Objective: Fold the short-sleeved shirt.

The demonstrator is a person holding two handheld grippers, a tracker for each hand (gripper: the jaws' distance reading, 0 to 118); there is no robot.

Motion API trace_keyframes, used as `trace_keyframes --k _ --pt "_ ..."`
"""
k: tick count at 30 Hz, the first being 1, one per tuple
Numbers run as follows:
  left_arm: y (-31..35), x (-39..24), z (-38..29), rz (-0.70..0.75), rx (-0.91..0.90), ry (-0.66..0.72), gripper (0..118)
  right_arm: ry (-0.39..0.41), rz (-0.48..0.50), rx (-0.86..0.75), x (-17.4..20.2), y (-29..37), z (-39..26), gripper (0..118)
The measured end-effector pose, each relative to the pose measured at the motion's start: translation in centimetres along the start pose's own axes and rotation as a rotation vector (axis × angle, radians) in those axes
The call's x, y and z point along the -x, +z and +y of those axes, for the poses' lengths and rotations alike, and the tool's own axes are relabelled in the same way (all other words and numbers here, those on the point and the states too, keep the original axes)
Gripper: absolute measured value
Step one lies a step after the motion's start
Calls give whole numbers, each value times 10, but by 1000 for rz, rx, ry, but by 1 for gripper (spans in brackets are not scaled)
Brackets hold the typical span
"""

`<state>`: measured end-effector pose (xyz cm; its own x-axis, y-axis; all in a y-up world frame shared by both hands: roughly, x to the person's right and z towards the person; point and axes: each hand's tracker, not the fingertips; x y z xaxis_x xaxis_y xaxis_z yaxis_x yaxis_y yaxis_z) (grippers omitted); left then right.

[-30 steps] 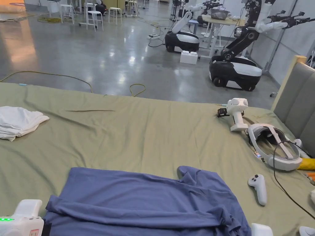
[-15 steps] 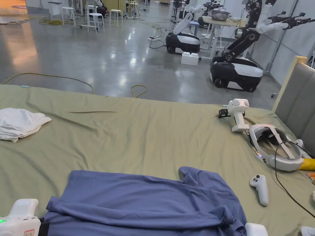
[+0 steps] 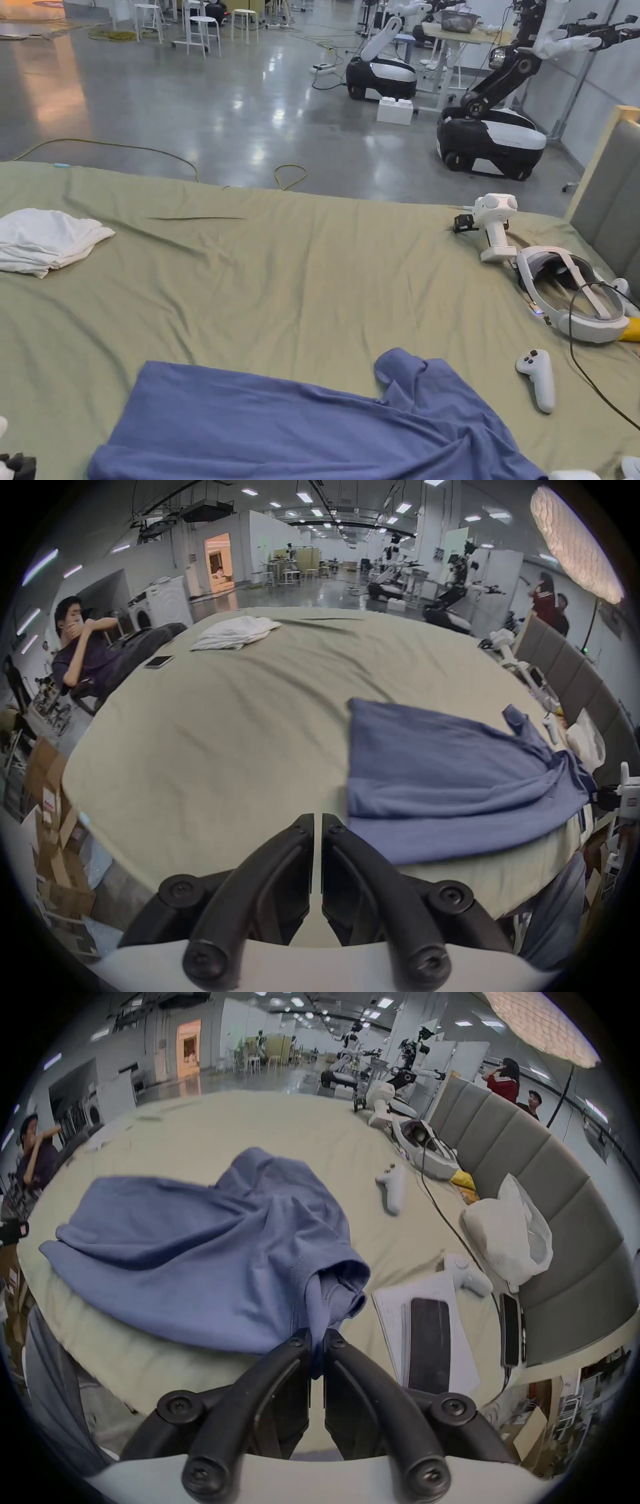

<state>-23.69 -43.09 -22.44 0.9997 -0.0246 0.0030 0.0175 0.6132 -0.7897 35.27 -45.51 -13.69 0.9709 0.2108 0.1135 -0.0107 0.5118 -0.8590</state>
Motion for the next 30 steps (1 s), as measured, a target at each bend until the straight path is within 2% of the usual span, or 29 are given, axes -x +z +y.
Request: trace_keyframes --k 3,5,6,7,9,12,14,15,16,23,27,28,30 --pt "-4 22 -26 -147 59 168 5 -72 89 47 1 -11 -28 6" --pt "-15 17 -40 -94 94 105 5 -11 38 83 10 -25 -42 6" --pt "-23 17 -45 -106 98 101 5 -7 42 100 14 -33 -49 6" --pt "-30 16 -48 -154 127 136 5 -39 60 104 16 -38 -53 6" --pt "-37 12 -48 -211 134 168 5 -51 52 103 19 -46 -58 6" --pt "-38 -6 -38 -169 114 118 8 -64 43 105 21 -50 -56 6" --pt "-41 -13 -32 -162 105 100 57 -67 42 105 21 -50 -55 6" --pt "-45 -16 -29 -161 109 93 73 -67 42 104 19 -52 -55 6" --pt "-50 -19 -26 -162 114 90 75 -68 43 106 19 -53 -55 6" --pt "-93 -42 -27 -65 274 26 74 -76 43 100 18 -54 -58 6" --pt "-90 -51 -26 -32 245 -25 70 -75 36 99 20 -52 -57 6" --pt "-88 -54 -26 -44 238 -42 59 -75 34 99 21 -52 -57 6" --pt "-87 -58 -28 -85 214 -63 22 -71 30 98 22 -52 -58 6"
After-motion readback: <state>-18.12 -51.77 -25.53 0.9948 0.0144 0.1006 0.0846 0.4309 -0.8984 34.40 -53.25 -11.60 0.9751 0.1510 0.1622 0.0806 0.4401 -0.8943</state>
